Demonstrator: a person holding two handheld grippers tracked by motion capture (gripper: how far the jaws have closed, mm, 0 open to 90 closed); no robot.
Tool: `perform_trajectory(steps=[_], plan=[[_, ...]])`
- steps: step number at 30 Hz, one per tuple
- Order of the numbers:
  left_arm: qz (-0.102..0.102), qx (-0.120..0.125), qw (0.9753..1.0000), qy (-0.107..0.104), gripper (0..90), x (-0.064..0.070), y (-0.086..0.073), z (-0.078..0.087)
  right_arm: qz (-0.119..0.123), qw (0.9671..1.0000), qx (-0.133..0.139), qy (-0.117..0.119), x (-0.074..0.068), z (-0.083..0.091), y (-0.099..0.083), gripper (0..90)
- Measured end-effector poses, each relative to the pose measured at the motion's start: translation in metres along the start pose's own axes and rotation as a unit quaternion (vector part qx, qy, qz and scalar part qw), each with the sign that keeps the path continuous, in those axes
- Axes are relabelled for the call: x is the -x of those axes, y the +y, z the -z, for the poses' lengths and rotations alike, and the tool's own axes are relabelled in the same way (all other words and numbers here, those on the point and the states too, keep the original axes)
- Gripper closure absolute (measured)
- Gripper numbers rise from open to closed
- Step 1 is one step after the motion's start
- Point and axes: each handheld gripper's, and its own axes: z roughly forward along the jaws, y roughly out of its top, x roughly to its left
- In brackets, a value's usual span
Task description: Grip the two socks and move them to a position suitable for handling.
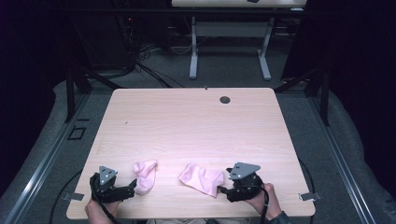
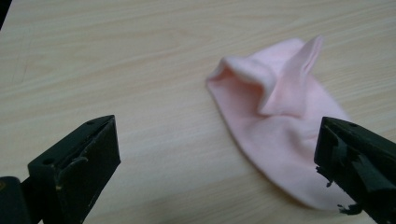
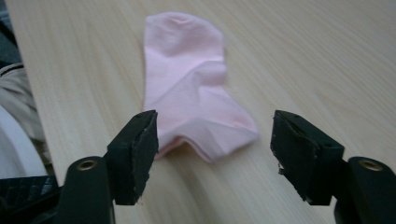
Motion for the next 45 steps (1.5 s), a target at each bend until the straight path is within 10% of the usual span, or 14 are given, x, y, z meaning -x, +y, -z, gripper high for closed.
perform_trajectory(steps=[12, 22, 33, 40, 45], plan=[[0.006, -0.008, 1.0, -0.002, 0.3, -0.004, -0.011, -0.014, 0.031, 0.9955, -0.074, 0.051, -0.018, -0.043, -0.006, 56.0], [-0.003, -0.017, 0.9999, 0.003, 0.4, -0.002, -0.011, -0.016, 0.011, 0.9975, -0.062, 0.033, -0.013, -0.044, -0.013, 78.9], [-0.027, 0.032, 0.9991, -0.009, 1.3, 0.01, 0.003, 0.012, -0.042, 0.9966, -0.032, 0.063, 0.0, -0.032, -0.011, 81.5], [-0.087, 0.067, 0.9901, -0.087, 5.4, 0.049, 0.03, 0.022, -0.067, 0.9941, -0.008, 0.085, 0.007, -0.018, -0.003, 81.4], [-0.15, 0.054, 0.9762, -0.147, 9.7, 0.096, 0.043, 0.006, -0.086, 0.992, 0.001, 0.092, 0.012, -0.013, 0.001, 81.5]])
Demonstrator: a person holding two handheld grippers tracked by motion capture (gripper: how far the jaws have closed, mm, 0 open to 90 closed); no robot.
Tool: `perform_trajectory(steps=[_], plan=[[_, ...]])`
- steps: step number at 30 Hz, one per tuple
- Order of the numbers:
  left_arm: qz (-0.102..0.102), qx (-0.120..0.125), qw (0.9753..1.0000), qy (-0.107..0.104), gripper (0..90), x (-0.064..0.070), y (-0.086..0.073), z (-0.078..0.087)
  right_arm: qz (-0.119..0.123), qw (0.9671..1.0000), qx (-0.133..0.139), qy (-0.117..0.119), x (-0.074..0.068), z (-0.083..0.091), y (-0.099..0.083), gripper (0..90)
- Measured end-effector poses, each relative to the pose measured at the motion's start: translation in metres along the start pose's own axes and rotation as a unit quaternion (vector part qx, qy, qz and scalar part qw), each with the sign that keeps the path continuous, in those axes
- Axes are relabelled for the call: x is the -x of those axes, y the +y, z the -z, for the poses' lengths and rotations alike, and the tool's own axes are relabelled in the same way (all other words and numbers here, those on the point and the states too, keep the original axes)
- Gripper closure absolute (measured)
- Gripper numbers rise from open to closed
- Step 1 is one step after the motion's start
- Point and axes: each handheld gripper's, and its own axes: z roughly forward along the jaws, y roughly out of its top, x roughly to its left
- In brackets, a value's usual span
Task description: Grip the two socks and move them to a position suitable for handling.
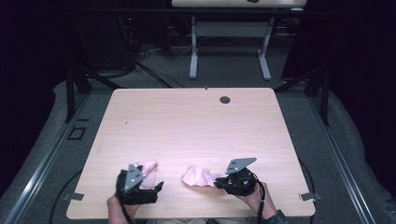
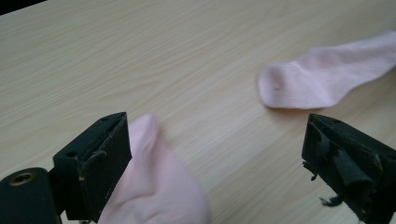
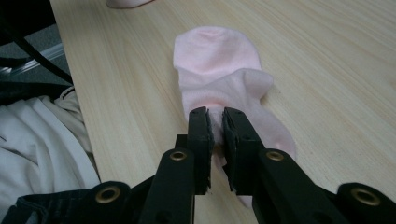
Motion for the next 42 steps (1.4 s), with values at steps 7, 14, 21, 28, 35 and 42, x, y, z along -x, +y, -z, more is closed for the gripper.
perform_trajectory(steps=[7, 14, 21, 28, 35, 42], plan=[[-0.046, -0.003, 0.9953, -0.085, 32.0, 0.04, 0.025, -0.037, -0.026, 0.9996, 0.007, 0.004, 0.003, 0.003, 0.002, 81.5], [-0.091, -0.023, 0.9855, -0.141, 42.1, 0.066, 0.038, -0.067, -0.037, 0.9992, 0.014, 0.005, 0.005, 0.005, 0.001, 81.4], [-0.109, -0.015, 0.9777, -0.179, 60.5, 0.078, 0.044, -0.08, -0.043, 0.9989, 0.016, 0.011, 0.007, 0.005, -0.001, 81.4], [-0.08, -0.027, 0.9744, -0.208, 88.1, 0.073, 0.055, -0.09, -0.044, 0.9988, 0.022, 0.008, 0.01, 0.005, -0.008, 80.3], [-0.055, -0.041, 0.9766, -0.204, 88.6, 0.069, 0.074, -0.092, -0.014, 0.9976, 0.037, -0.057, 0.003, 0.011, -0.02, 57.3], [-0.038, -0.05, 0.9758, -0.209, 88.6, 0.065, 0.087, -0.095, 0.071, 0.9824, 0.056, -0.164, -0.026, 0.006, -0.021, 42.7]])
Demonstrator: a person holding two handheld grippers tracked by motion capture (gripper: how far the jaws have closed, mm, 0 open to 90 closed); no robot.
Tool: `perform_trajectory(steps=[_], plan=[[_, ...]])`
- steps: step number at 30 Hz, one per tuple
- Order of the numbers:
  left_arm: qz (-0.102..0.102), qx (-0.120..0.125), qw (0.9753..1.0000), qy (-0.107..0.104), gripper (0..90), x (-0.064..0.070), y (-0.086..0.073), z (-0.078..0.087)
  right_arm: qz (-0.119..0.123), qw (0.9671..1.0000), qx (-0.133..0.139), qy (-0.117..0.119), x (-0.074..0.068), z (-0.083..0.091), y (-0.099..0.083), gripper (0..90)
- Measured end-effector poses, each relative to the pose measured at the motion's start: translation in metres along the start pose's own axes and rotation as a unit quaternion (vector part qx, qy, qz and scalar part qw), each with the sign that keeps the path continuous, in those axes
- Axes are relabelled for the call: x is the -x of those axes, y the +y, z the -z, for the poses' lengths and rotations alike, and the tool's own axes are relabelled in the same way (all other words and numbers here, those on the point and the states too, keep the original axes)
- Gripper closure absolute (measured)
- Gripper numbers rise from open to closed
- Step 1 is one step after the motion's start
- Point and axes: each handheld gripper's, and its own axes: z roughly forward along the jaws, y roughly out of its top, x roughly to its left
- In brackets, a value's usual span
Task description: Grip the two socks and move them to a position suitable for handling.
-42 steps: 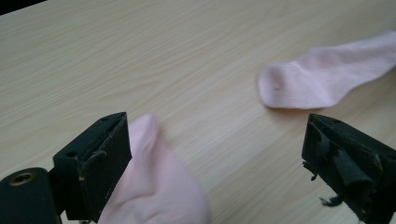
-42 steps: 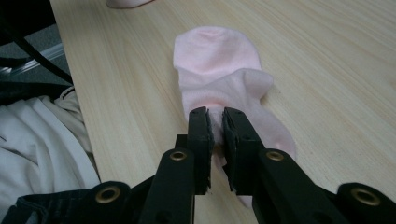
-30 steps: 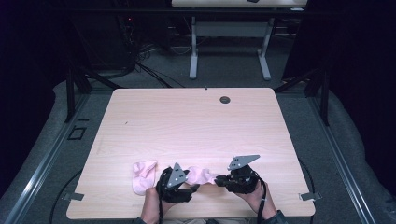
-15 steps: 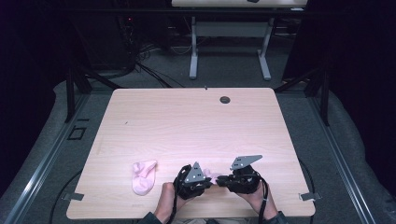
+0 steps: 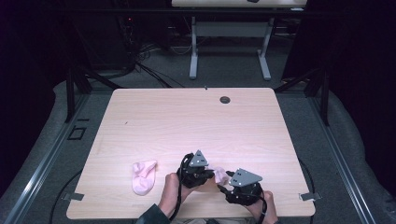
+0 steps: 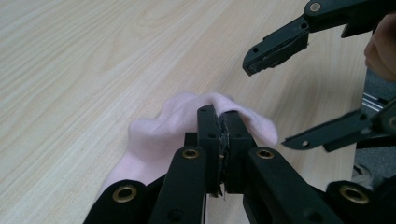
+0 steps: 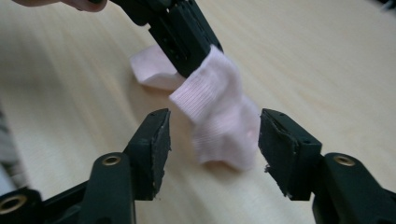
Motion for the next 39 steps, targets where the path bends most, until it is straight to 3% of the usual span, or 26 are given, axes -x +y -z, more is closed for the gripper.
perform_trajectory(steps=[4, 7, 10, 12, 15, 19, 23, 26, 28, 32, 39], plan=[[0.007, 0.0, 1.0, -0.004, 88.5, -0.003, 0.002, 0.002, 0.016, 0.9998, 0.007, -0.013, -0.005, -0.006, 0.003, 46.9], [0.009, 0.004, 0.9999, -0.008, 88.4, -0.004, 0.002, 0.004, 0.025, 0.9994, 0.01, -0.02, -0.007, -0.007, 0.005, 64.9], [0.011, 0.009, 0.9999, -0.01, 88.0, -0.005, 0.001, 0.006, 0.008, 0.9996, 0.024, -0.013, -0.002, -0.003, 0.008, 80.9], [0.004, 0.013, 0.9998, -0.017, 84.9, -0.006, -0.002, 0.006, -0.005, 0.9996, 0.028, -0.001, 0.004, 0.0, 0.01, 84.4], [0.002, 0.012, 0.9999, -0.012, 75.0, -0.005, -0.008, 0.005, -0.034, 0.9986, 0.035, 0.021, 0.014, 0.007, 0.016, 85.6], [-0.008, 0.013, 0.9997, 0.018, 58.8, 0.004, -0.025, 0.001, -0.065, 0.9968, 0.03, 0.037, 0.023, 0.014, 0.025, 86.0], [-0.025, 0.008, 0.9966, 0.078, 52.3, 0.01, -0.043, 0.0, -0.081, 0.9951, 0.024, 0.052, 0.028, 0.018, 0.031, 86.0], [-0.026, 0.005, 0.9949, 0.097, 58.0, 0.008, -0.048, 0.001, -0.086, 0.9945, 0.021, 0.056, 0.029, 0.019, 0.033, 86.0], [-0.023, -0.001, 0.9941, 0.106, 68.1, 0.007, -0.05, 0.001, -0.091, 0.9939, 0.019, 0.06, 0.03, 0.019, 0.034, 86.0], [-0.022, -0.002, 0.9954, 0.094, 81.0, 0.005, -0.051, 0.005, -0.101, 0.9926, 0.017, 0.065, 0.033, 0.02, 0.031, 86.0], [-0.022, -0.008, 0.9968, 0.076, 83.7, 0.005, -0.041, 0.024, -0.134, 0.9882, 0.01, 0.073, 0.041, 0.028, 0.019, 86.0]])
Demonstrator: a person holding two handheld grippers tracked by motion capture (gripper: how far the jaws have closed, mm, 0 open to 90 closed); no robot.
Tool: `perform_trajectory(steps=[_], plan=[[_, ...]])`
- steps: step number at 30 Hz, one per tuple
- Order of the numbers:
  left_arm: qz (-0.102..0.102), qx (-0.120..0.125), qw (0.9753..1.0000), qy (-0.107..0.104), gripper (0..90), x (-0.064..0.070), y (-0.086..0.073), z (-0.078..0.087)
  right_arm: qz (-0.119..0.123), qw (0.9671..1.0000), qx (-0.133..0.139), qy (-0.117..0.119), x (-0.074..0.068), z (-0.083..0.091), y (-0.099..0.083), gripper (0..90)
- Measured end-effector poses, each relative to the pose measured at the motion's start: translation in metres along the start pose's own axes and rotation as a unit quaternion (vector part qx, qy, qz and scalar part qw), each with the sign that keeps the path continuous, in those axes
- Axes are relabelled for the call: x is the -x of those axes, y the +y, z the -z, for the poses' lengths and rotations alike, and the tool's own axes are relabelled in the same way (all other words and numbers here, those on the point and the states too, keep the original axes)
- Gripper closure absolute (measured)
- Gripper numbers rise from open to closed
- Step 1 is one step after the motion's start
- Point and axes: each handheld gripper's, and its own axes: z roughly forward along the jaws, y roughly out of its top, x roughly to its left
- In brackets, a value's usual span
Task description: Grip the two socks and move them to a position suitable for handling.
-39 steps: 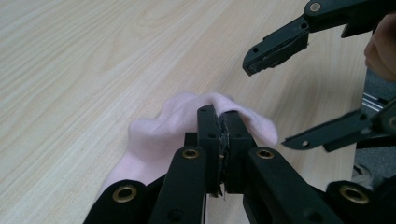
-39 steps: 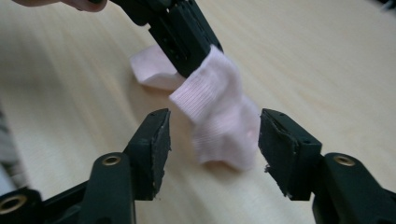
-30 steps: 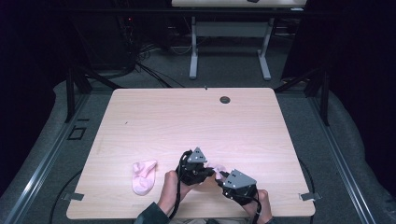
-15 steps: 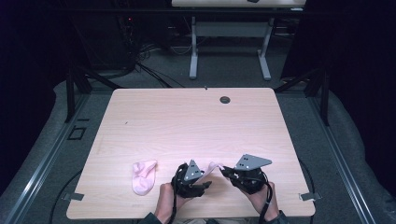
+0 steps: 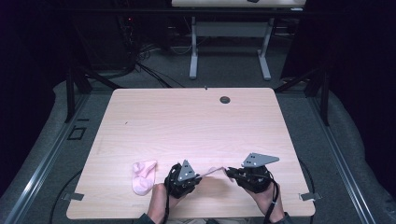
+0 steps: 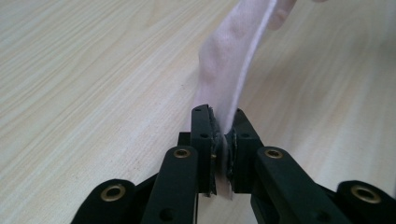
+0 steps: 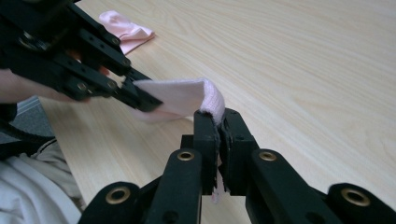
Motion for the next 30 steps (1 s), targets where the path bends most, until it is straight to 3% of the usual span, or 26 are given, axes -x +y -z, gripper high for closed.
perform_trajectory(steps=[4, 6, 7, 8, 10, 12, 13, 15, 18, 19, 21, 27, 30], plan=[[-0.001, -0.004, 0.9995, -0.033, 86.6, 0.002, 0.012, 0.015, -0.028, 0.9995, 0.0, 0.013, 0.004, 0.008, -0.007, 86.0], [0.008, -0.004, 0.9984, -0.057, 87.0, 0.003, 0.017, 0.02, -0.039, 0.999, -0.005, 0.02, 0.006, 0.013, -0.009, 85.9], [0.008, -0.004, 0.9984, -0.057, 87.3, 0.003, 0.017, 0.02, -0.046, 0.9987, -0.002, 0.02, 0.007, 0.015, -0.01, 86.0], [0.015, -0.016, 0.9972, -0.072, 87.3, 0.002, 0.021, 0.021, -0.05, 0.9985, -0.007, 0.023, 0.008, 0.016, -0.01, 85.9], [0.026, -0.028, 0.9958, -0.083, 87.3, -0.002, 0.023, 0.016, -0.062, 0.9976, -0.024, 0.02, 0.013, 0.013, -0.01, 85.7], [0.051, -0.042, 0.9935, -0.092, 87.2, -0.011, 0.022, 0.004, -0.071, 0.9961, -0.05, 0.017, 0.021, 0.001, -0.011, 85.5], [0.059, -0.046, 0.9933, -0.088, 87.2, -0.013, 0.021, 0.001, -0.071, 0.9956, -0.06, 0.015, 0.025, -0.005, -0.012, 85.4], [0.073, -0.053, 0.991, -0.099, 87.1, -0.021, 0.02, -0.007, -0.066, 0.9947, -0.078, 0.0, 0.03, -0.016, -0.012, 85.2], [0.09, -0.058, 0.9894, -0.098, 86.4, -0.03, 0.021, -0.014, -0.058, 0.9943, -0.088, -0.019, 0.036, -0.029, -0.012, 84.8], [0.1, -0.059, 0.9884, -0.098, 85.1, -0.034, 0.021, -0.017, -0.065, 0.9935, -0.092, -0.016, 0.039, -0.032, -0.011, 84.8], [0.106, -0.067, 0.9882, -0.088, 81.5, -0.041, 0.02, -0.02, -0.063, 0.9927, -0.099, -0.029, 0.043, -0.038, -0.011, 84.4], [0.123, -0.078, 0.9879, -0.054, 69.9, -0.053, 0.014, -0.027, -0.062, 0.9909, -0.112, -0.042, 0.051, -0.051, -0.012, 81.6], [0.132, -0.079, 0.9872, -0.042, 63.1, -0.057, 0.009, -0.026, -0.063, 0.9899, -0.118, -0.046, 0.055, -0.057, -0.014, 75.6]])
